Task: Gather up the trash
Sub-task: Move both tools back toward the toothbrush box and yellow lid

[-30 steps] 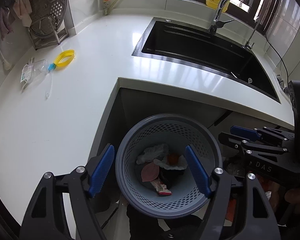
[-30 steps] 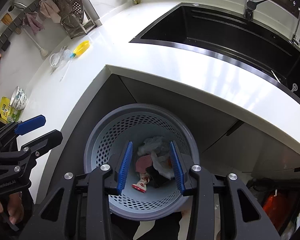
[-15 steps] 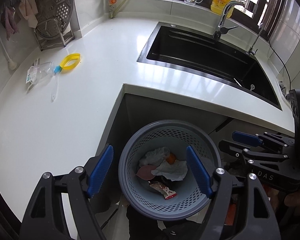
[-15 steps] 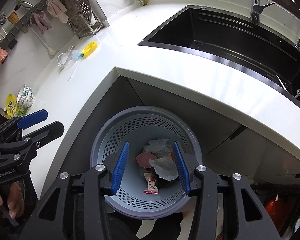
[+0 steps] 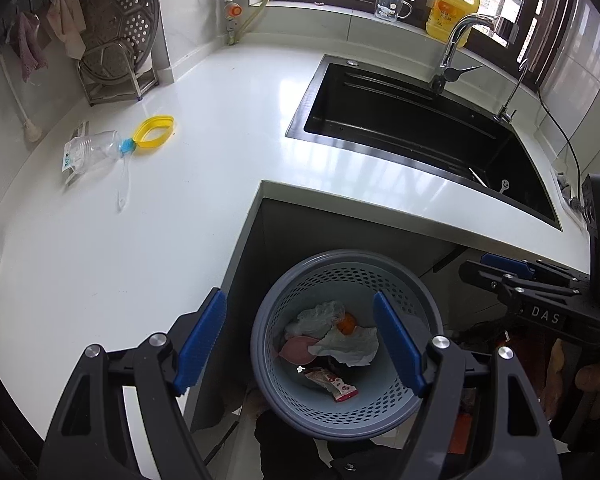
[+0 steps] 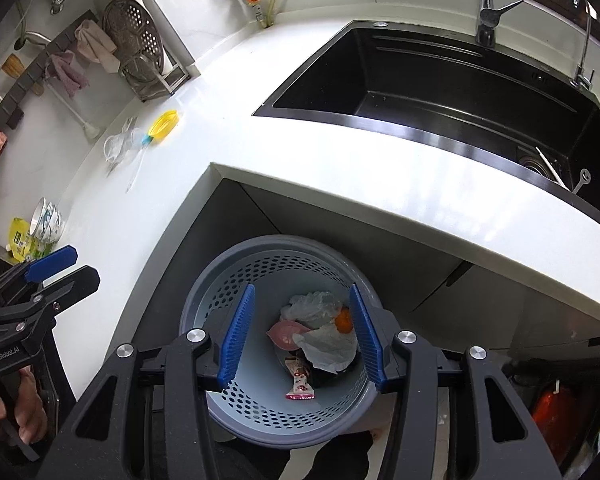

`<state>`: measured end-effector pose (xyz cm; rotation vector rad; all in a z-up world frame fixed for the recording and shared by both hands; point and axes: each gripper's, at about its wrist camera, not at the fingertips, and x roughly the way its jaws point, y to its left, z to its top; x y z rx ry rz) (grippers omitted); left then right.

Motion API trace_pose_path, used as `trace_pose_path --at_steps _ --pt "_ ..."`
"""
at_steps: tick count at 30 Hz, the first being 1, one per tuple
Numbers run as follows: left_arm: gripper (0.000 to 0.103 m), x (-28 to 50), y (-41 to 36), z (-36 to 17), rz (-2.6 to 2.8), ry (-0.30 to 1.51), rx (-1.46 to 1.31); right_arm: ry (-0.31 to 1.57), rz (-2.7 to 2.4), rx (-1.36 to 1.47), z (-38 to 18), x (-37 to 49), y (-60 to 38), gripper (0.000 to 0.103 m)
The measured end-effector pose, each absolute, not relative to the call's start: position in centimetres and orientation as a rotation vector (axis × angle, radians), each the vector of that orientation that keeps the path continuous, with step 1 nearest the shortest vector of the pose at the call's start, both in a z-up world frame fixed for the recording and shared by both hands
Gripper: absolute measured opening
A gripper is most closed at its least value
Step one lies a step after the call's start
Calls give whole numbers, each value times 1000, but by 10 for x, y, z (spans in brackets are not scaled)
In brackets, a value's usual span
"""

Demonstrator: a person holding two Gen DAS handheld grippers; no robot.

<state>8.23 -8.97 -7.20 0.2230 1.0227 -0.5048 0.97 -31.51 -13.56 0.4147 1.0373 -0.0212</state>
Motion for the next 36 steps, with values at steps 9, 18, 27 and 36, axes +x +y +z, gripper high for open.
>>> trace_pose_path --at_steps 9,18,27,36 --pt "75 90 -64 -65 -463 1002 191 1028 8 374 -129 22 -291 47" --pt "76 125 -11 -60 -382 985 142 1043 53 326 -128 66 -251 47" --pt "83 180 65 -64 -253 993 99 1056 115 306 -132 138 -198 48" --pt "83 260 126 -73 -176 991 46 1068 135 296 -134 211 -159 50"
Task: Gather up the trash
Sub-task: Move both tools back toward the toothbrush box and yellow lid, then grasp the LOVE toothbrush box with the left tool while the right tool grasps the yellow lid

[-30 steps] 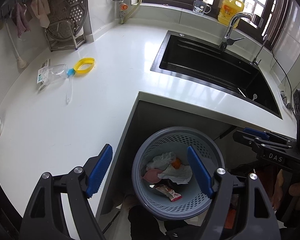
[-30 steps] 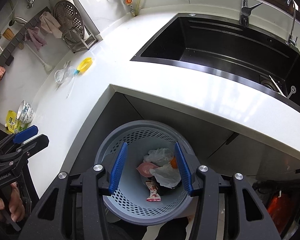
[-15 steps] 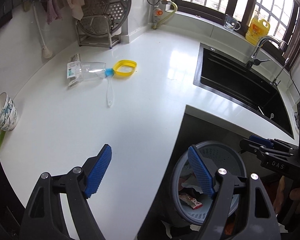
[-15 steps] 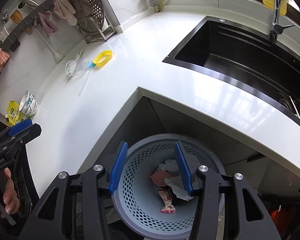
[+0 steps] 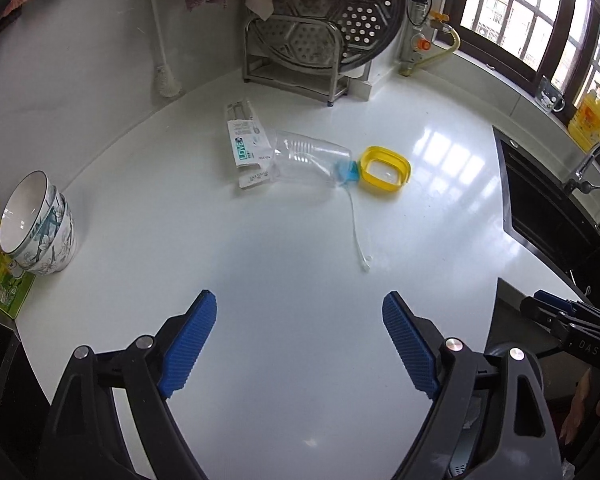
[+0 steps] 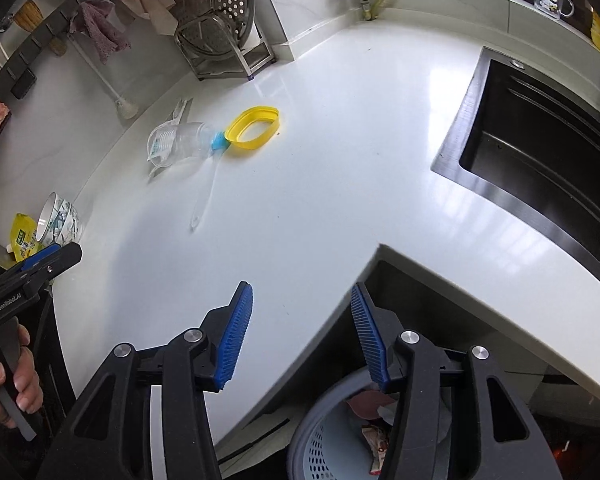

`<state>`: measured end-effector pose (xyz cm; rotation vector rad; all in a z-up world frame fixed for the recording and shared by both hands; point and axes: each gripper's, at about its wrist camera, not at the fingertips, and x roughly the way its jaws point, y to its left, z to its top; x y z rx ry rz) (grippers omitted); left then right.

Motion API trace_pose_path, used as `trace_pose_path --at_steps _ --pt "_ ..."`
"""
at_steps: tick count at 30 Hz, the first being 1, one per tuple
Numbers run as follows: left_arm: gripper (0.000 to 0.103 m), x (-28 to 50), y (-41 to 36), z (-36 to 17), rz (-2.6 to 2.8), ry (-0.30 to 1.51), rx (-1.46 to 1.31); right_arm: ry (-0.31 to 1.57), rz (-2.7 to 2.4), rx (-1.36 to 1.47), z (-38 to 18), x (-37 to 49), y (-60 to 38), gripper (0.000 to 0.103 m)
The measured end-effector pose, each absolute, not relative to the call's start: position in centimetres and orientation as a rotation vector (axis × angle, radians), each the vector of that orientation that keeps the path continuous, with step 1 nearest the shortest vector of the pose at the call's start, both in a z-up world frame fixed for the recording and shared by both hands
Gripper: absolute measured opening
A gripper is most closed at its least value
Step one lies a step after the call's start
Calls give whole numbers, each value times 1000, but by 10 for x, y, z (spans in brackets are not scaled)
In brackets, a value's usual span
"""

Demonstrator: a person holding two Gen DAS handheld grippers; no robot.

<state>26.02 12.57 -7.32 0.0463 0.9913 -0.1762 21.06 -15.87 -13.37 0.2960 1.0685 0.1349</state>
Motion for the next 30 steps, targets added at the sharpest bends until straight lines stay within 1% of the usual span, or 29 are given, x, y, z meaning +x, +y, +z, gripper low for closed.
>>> trace_pose_path --at_steps 15,23,30 --pt "86 381 177 -86 -161 955 12 1063 108 270 -140 321 -110 50" --pt "86 430 190 -103 -136 962 26 1060 67 283 -147 358 -99 51" --pt "86 464 197 -117 -143 986 -21 1051 16 291 -154 375 -102 51"
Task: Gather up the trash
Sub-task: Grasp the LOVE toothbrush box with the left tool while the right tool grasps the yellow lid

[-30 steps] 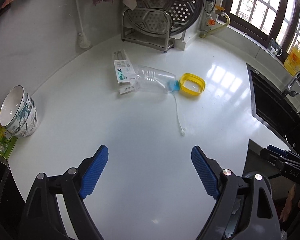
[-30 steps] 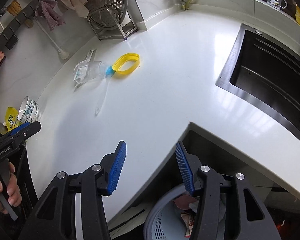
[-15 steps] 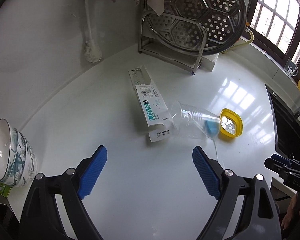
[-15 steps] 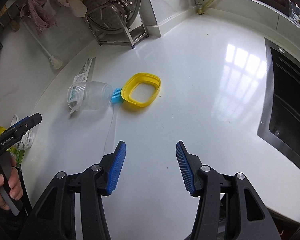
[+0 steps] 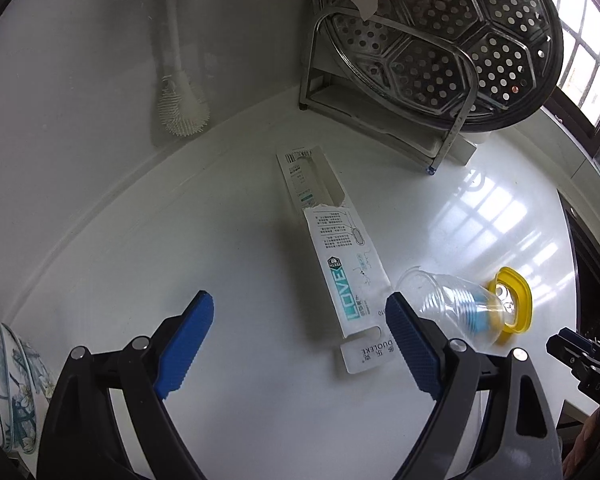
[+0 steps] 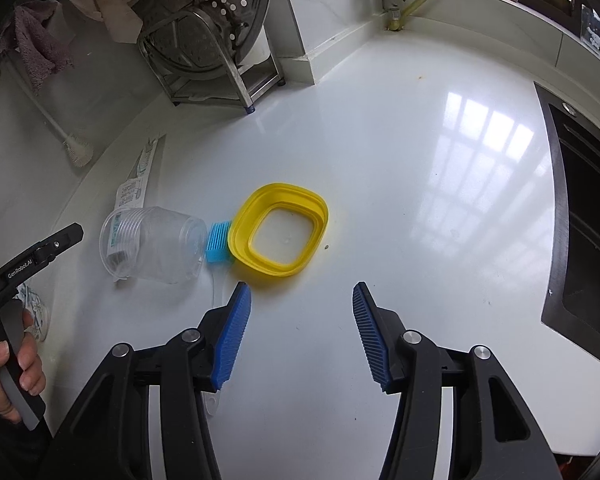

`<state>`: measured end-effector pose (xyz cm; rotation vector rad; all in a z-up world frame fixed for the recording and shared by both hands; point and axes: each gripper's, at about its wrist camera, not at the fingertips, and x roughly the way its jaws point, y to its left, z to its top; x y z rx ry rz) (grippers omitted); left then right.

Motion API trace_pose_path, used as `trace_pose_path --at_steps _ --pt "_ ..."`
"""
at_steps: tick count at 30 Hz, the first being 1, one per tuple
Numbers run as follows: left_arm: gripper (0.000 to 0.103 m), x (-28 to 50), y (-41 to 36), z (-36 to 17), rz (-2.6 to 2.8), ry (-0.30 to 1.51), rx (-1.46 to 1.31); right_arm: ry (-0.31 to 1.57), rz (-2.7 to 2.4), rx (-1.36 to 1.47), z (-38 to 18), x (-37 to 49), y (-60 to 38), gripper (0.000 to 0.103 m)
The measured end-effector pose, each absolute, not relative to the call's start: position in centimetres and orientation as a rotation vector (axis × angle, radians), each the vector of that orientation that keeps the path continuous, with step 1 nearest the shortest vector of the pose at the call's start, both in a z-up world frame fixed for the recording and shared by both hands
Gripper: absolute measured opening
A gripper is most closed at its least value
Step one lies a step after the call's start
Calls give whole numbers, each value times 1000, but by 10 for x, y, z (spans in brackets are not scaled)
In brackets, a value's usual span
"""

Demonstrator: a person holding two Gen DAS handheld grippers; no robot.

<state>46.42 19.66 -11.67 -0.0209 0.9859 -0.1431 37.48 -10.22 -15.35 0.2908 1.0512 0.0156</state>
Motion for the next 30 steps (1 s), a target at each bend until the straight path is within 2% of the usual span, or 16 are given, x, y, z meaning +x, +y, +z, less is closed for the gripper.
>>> trace_pose_path --at_steps 13,22,30 --pt "86 507 193 -147 -149 1051 -80 1046 -33 332 -161 389 -107 52" --pt "86 525 177 -149 -155 1055 -65 1045 -40 352 -164 393 -109 52" --pt "93 537 168 -151 -153 1052 -20 1036 -48 360 -164 395 -109 59"
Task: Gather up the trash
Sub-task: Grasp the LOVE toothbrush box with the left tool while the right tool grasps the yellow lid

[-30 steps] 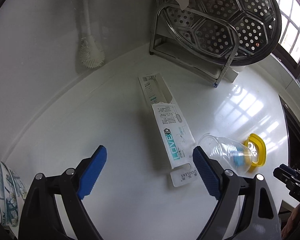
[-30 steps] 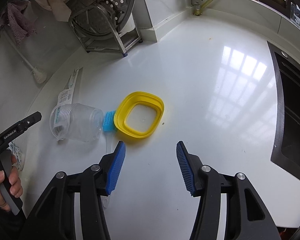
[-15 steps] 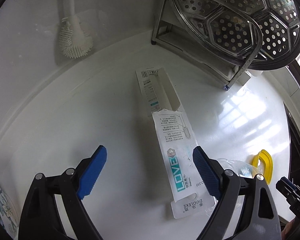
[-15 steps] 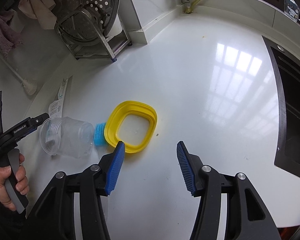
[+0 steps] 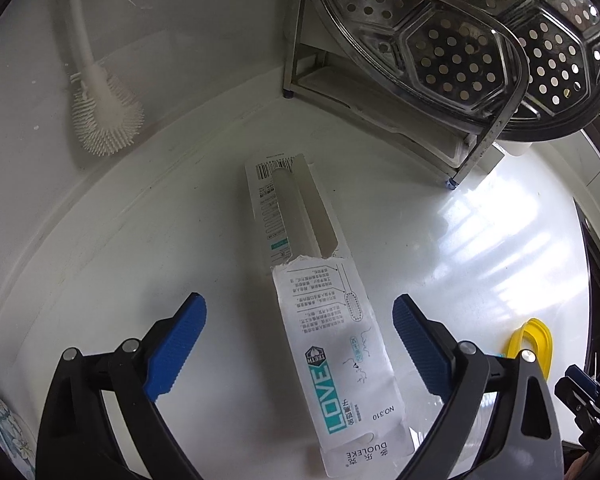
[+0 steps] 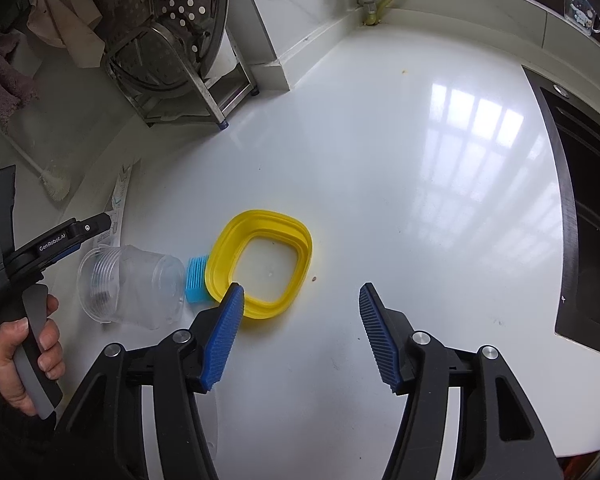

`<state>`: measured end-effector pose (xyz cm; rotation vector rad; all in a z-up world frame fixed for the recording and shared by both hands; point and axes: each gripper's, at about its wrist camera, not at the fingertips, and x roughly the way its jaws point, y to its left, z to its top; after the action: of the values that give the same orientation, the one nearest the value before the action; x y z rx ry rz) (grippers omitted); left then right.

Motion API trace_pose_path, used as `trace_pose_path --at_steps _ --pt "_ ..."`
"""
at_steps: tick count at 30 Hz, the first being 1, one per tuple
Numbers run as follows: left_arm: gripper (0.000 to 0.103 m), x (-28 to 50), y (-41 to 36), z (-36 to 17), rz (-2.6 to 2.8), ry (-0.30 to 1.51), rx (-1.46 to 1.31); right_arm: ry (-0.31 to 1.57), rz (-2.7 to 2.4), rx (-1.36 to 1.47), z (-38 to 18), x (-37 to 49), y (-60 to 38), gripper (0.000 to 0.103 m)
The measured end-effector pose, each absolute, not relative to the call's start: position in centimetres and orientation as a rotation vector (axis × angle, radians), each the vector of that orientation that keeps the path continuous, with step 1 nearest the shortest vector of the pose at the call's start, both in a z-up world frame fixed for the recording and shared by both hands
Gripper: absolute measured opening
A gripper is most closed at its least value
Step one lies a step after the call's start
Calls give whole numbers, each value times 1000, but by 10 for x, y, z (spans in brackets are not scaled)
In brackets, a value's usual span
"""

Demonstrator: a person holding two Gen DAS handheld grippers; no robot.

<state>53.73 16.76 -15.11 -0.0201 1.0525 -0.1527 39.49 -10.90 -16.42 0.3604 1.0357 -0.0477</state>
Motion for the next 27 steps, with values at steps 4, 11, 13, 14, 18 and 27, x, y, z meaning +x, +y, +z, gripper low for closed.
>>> trace_pose_path --at_steps 4,11,13,14,18,27 --pt "94 545 165 -157 -149 1069 4 1023 -67 367 -163 395 -110 63" --pt "96 555 161 -168 -132 1098 13 1027 -85 382 -166 396 -113 63" --pt "96 557 159 -169 -127 1099 23 1027 -88 385 -166 397 -112 63" --pt "96 559 158 -170 -126 1099 29 1026 -91 383 -166 398 -112 63" --pt "96 564 154 -173 -124 1096 44 1027 -106 386 -167 401 -111 63" --pt "96 567 152 -182 -110 1100 52 1050 -155 360 -177 411 -109 63"
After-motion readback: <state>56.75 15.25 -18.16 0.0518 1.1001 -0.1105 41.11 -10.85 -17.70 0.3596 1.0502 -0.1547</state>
